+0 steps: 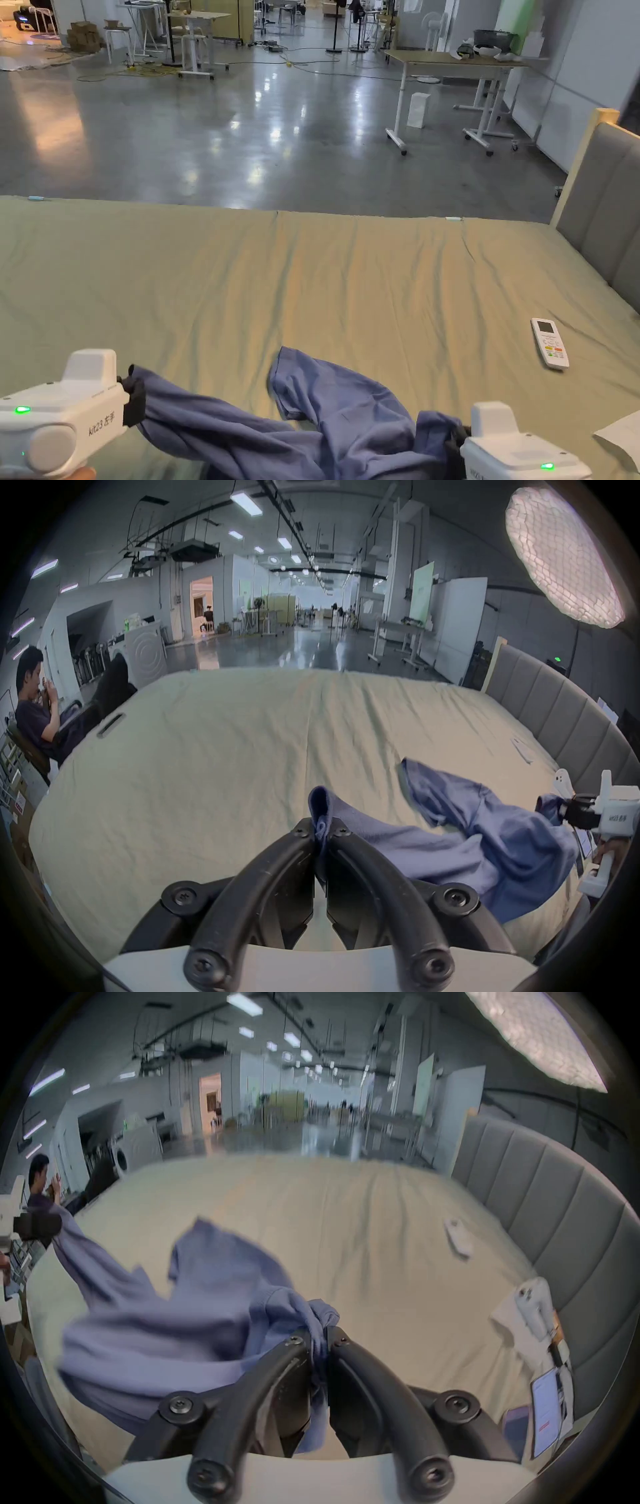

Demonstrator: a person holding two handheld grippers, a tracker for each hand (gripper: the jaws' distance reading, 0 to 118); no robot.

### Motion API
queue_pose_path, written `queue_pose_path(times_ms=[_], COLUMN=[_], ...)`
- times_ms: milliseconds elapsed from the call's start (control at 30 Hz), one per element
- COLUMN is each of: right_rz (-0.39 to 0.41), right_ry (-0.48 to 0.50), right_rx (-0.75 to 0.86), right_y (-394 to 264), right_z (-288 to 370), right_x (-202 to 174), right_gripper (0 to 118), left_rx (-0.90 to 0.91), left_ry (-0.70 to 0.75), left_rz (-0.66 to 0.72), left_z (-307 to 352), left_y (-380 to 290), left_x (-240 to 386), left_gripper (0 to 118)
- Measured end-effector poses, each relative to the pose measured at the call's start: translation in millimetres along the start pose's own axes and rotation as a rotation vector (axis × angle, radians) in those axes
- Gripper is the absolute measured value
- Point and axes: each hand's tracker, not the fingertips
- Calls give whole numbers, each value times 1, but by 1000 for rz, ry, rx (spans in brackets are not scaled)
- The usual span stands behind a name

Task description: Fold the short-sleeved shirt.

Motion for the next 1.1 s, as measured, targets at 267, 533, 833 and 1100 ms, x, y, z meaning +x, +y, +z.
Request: queue_pose_path(times_ms=[267,533,833,1100], right_rz=[24,100,76,61], right_ry=[-74,-171,-249,-275], right_rx=[260,395,482,518], right_y=[96,173,233,266], right_z=[66,106,125,120], right_x=[24,42,65,71], right_gripper=[7,7,7,7], left_rx=[147,255,321,352], left_ry=[28,128,243,263], left_rz=[-47,-52,8,29], left_z=[50,92,121,118], left_y=[77,144,199,229], left_x=[-12,-43,-94,-114], left_gripper=[6,6,6,6])
